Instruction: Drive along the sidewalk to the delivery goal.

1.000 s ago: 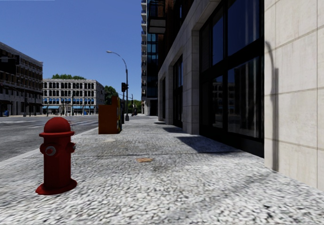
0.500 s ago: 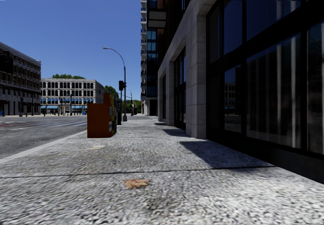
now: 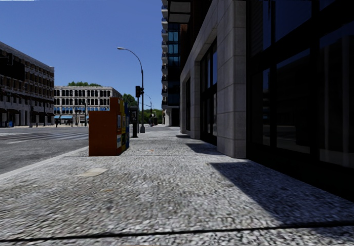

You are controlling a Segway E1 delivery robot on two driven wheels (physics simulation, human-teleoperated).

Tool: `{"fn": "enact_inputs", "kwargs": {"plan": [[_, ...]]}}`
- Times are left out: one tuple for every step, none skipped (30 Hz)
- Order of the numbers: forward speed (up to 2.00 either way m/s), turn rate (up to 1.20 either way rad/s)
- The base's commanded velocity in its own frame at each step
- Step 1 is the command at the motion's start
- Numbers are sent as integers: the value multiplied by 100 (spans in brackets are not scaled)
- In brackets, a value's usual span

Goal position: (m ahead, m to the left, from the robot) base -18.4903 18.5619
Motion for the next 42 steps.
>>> {"fn": "enact_inputs", "kwargs": {"plan": [[200, 29], [200, 29], [200, 29], [200, 29], [200, 29], [200, 29], [200, 29], [200, 29], [200, 29], [200, 29], [200, 29], [200, 29], [200, 28], [200, 28], [200, 24], [200, 0], [200, 0], [200, 0], [200, 0], [200, 0], [200, 0], [200, 0], [200, 0], [200, 0], [200, 0], [200, 0], [200, 0], [200, 0], [200, 0], [200, 0], [200, 0], [200, 0], [200, 0], [200, 0], [200, 0], [200, 0], [200, 0], [200, 0], [200, 0], [200, 0], [200, 0], [200, 0]]}}
